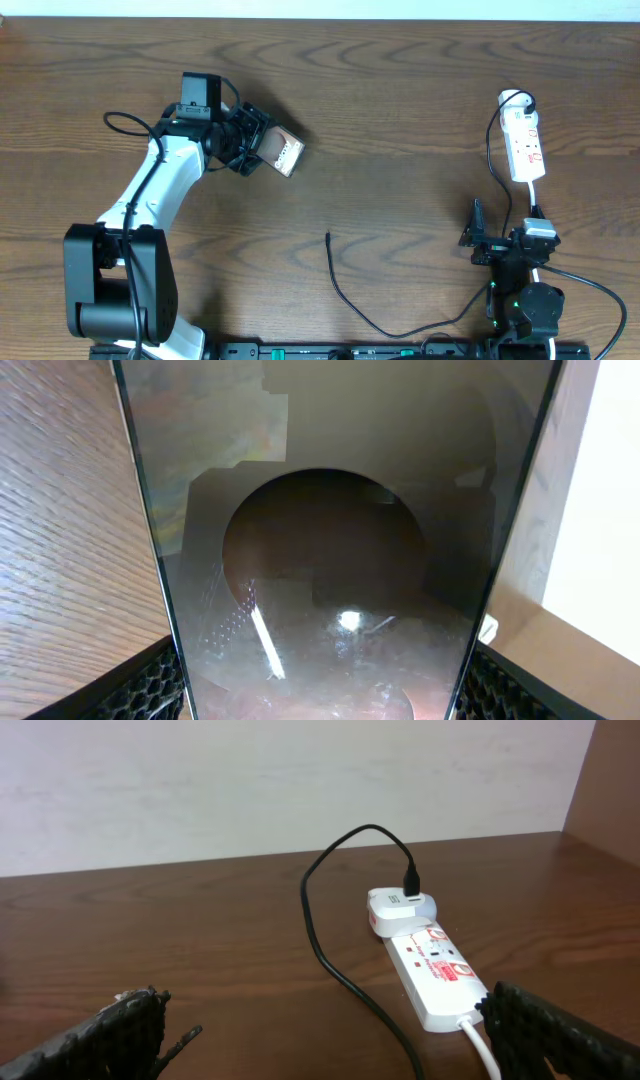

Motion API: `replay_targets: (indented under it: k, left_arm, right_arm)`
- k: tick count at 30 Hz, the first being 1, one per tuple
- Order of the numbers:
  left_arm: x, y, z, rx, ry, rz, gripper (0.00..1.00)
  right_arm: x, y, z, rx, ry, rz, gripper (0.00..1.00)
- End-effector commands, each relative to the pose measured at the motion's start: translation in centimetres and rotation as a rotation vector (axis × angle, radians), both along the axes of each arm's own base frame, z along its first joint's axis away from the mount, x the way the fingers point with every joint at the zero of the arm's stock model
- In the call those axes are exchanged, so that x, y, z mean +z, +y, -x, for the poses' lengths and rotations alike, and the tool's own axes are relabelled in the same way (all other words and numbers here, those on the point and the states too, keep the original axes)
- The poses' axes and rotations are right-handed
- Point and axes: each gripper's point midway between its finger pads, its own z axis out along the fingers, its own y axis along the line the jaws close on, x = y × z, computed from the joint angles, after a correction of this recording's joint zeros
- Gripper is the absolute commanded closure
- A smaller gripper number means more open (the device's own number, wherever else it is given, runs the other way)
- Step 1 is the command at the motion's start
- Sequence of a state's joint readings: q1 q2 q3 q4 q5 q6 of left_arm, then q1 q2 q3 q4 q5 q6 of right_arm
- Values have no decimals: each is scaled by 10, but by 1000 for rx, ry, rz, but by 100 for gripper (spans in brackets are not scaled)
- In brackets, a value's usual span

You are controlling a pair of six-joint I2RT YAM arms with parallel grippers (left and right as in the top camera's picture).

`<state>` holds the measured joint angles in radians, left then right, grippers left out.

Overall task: Plug charger to phone and switch on socket
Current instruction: 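Rotate the held phone with the left gripper toward the center, then move the right gripper toward the phone held by the left gripper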

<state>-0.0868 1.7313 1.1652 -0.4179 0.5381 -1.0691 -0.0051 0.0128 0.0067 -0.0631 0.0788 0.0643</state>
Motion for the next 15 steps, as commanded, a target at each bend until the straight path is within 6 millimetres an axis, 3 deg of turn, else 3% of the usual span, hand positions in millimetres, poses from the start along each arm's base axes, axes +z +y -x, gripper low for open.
replay_targets:
  k: [1, 6, 11, 15]
  left_arm:
    - [22, 5, -10, -1, -77, -31, 93]
    - [22, 4, -10, -5, -76, -24, 93]
    - [22, 4, -10, 3, -72, -21, 93]
    - [22, 4, -10, 52, -41, 6, 92]
  right_arm:
    - [4, 0, 0, -1, -19, -1, 1]
    - [2, 0, 0, 0, -10, -1, 1]
    - [47, 3, 1, 19, -193, -40, 1]
    - [68, 5, 6, 31, -212, -130, 1]
